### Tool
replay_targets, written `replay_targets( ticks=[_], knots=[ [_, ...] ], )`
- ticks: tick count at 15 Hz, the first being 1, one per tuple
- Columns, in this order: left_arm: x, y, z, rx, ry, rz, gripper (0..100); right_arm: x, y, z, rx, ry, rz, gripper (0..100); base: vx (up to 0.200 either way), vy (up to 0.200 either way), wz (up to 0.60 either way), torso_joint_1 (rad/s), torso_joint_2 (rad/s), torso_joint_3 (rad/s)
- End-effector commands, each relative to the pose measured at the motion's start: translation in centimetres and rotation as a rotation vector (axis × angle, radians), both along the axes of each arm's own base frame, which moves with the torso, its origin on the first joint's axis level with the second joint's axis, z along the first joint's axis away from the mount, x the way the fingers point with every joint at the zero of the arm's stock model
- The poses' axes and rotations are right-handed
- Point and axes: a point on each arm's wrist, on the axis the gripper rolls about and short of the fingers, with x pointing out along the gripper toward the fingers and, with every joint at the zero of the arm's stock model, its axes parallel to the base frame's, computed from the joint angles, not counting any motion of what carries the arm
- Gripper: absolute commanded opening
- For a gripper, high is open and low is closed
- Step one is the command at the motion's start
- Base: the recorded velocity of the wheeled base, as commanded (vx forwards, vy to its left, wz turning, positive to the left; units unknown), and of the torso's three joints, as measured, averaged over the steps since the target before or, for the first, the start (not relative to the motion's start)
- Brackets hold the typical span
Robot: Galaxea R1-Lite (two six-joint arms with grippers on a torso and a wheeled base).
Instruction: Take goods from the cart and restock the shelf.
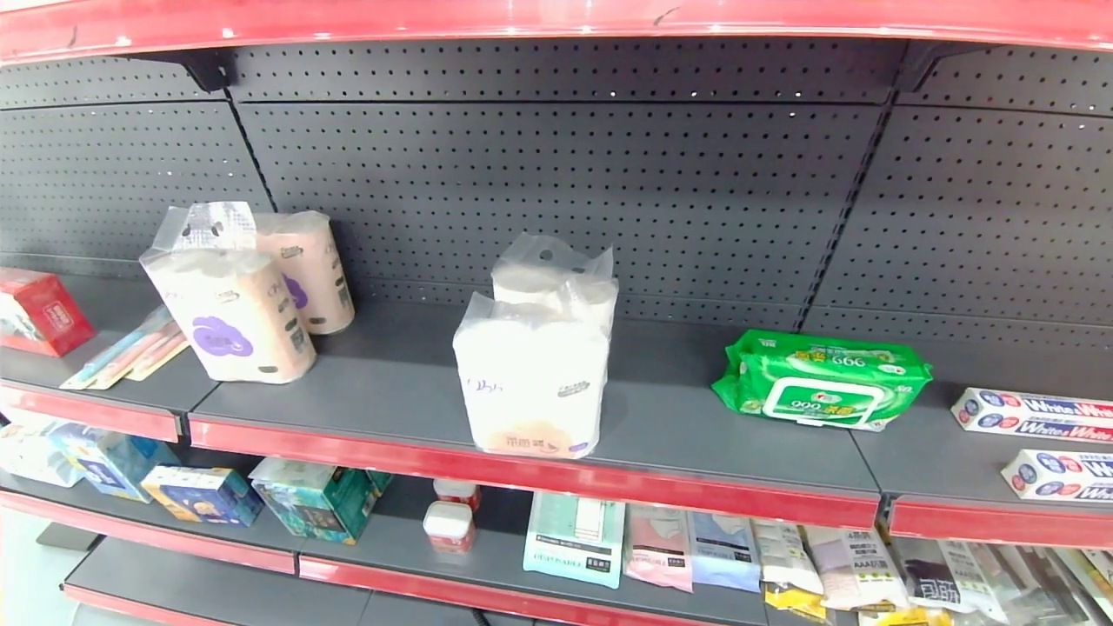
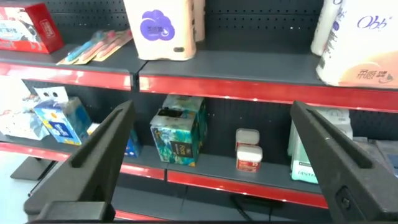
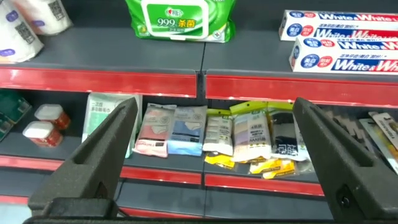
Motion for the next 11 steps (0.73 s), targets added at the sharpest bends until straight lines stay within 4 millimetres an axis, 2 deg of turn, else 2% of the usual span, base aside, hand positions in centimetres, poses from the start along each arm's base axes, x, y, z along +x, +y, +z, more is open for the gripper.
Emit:
replay_targets(
  ticks=[1, 11],
  knots=[
    [0.01, 0.0, 0.03, -0.001, 0.001, 0.0, 100, 0.01, 0.0, 0.0, 0.0, 0.001, 0.002, 100, 0.0, 0.0, -0.6, -0.002, 0.0, 0.007],
    [0.01, 0.0, 0.03, -0.006, 0.001, 0.001, 100, 0.01, 0.0, 0.0, 0.002, 0.001, -0.001, 100, 0.0, 0.0, 0.0, 0.0, 0.0, 0.0]
  ],
)
